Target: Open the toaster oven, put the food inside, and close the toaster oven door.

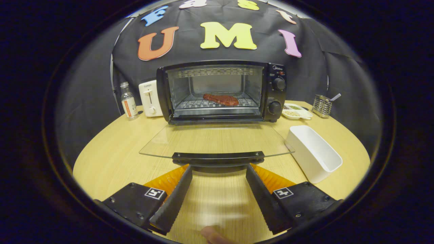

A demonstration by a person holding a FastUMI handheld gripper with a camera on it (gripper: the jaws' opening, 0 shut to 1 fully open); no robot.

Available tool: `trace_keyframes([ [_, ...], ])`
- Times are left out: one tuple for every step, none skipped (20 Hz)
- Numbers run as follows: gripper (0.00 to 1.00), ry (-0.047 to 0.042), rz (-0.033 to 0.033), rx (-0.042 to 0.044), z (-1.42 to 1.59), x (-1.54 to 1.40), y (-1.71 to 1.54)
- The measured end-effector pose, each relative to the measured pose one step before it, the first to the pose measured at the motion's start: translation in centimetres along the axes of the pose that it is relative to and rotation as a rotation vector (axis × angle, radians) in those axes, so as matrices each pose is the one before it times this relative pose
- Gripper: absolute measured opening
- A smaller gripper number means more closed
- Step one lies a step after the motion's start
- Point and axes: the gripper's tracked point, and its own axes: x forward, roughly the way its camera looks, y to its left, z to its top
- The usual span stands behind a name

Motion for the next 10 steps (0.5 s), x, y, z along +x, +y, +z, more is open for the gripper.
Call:
trace_keyframes([
  [1.0, 0.01302, 0.01323, 0.01823, -0.3, 0.462, 0.311],
  [1.0, 0.00657, 0.01183, 0.01568, 0.142, -0.113, -0.006],
  [1.0, -0.00231, 0.00063, 0.00672, 0.254, -0.08, 0.119],
  [1.0, -0.00326, -0.00296, -0.00244, 0.04, 0.006, 0.148],
  [1.0, -0.00355, -0.00298, -0.00367, 0.001, -0.141, -0.008],
  [1.0, -0.00322, -0.00292, -0.00048, 0.02, 0.043, 0.092],
  [1.0, -0.00483, -0.00257, 0.00001, 0.144, 0.009, -0.003],
  [1.0, -0.00158, -0.00407, -0.00388, 0.004, -0.051, 0.034],
  [1.0, -0.0048, -0.00919, -0.01607, 0.283, -0.116, 0.006],
  [1.0, -0.02371, -0.01323, -0.01066, 0.576, -0.213, -0.048],
])
